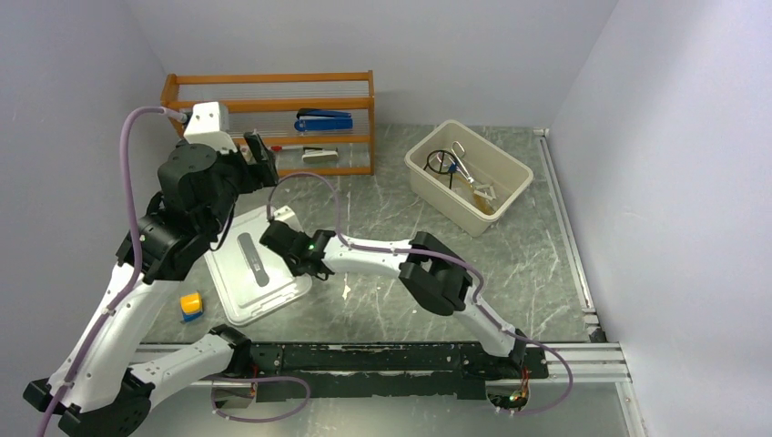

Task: Organize the chemistry lab equipment

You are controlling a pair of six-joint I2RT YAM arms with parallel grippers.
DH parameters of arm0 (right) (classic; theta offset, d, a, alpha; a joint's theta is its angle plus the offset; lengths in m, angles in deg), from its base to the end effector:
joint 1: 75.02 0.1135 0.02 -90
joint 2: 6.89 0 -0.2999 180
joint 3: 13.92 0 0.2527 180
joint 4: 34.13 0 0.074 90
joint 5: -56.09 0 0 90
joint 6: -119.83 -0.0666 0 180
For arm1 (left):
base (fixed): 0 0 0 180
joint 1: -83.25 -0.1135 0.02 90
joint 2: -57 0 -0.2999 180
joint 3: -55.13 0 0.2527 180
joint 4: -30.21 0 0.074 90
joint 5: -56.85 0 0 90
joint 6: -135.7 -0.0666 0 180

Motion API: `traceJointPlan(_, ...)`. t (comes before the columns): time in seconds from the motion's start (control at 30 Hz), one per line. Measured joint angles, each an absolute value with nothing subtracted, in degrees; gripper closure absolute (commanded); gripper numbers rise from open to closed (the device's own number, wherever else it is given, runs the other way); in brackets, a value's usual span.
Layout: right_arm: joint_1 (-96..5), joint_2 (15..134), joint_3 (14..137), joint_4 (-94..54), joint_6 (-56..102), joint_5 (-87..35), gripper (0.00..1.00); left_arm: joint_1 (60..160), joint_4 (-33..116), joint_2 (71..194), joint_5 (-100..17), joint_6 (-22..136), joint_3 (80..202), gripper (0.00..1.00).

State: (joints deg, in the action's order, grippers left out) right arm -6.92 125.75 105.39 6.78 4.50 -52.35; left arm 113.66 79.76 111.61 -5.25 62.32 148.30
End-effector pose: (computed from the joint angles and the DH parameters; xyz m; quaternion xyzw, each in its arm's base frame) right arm 0.2244 0.5017 0.1645 -0.2967 0.8927 0.1161 0.3188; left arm 0.1661 -0.0614 0.4902 -0.0624 0.7618 -0.0758 0.6403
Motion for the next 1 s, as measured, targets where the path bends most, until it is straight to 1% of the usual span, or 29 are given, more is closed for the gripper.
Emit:
traceJointPlan(0.03,-7.10,125.20,104.58,6.60,4.53,-52.31,0.85,113.66,79.76,111.57,-5.36,62.49,147.98,0.13)
traceJointPlan(0.07,-7.36,124.46,103.34,6.21,4.48,-52.09,0.86,113.66,79.81,111.55,-5.42,62.67,147.65,0.13)
traceJointPlan(0.3,-9.94,114.62,88.63,4.83,4.77,-50.38,0.86,113.66,79.70,111.55,-6.16,63.52,146.23,0.14)
traceJointPlan(0.37,-11.05,111.12,83.71,4.99,4.68,-50.19,0.84,113.66,79.13,111.24,-6.73,63.87,144.74,0.14)
traceJointPlan(0.5,-12.61,106.80,77.79,5.27,4.13,-50.19,0.69,113.66,78.89,110.89,-8.63,65.05,140.28,0.15)
traceJointPlan(0.57,-12.98,106.29,76.98,5.45,3.85,-50.25,0.66,113.66,78.97,111.02,-9.51,65.75,138.71,0.15)
traceJointPlan(0.67,-13.37,106.62,77.44,5.75,3.94,-50.58,0.66,113.66,78.95,111.29,-10.23,66.73,137.64,0.16)
traceJointPlan(0.87,-15.10,110.42,82.16,4.68,4.18,-50.43,0.69,113.66,78.58,109.12,-7.61,67.98,132.39,0.14)
traceJointPlan(0.93,-15.75,110.97,82.51,3.63,4.18,-50.25,0.75,113.66,79.02,107.92,-6.12,68.72,130.10,0.14)
traceJointPlan(1.0,-16.28,111.28,82.75,2.98,4.24,-49.86,0.88,113.66,79.41,106.76,-5.31,69.82,127.87,0.14)
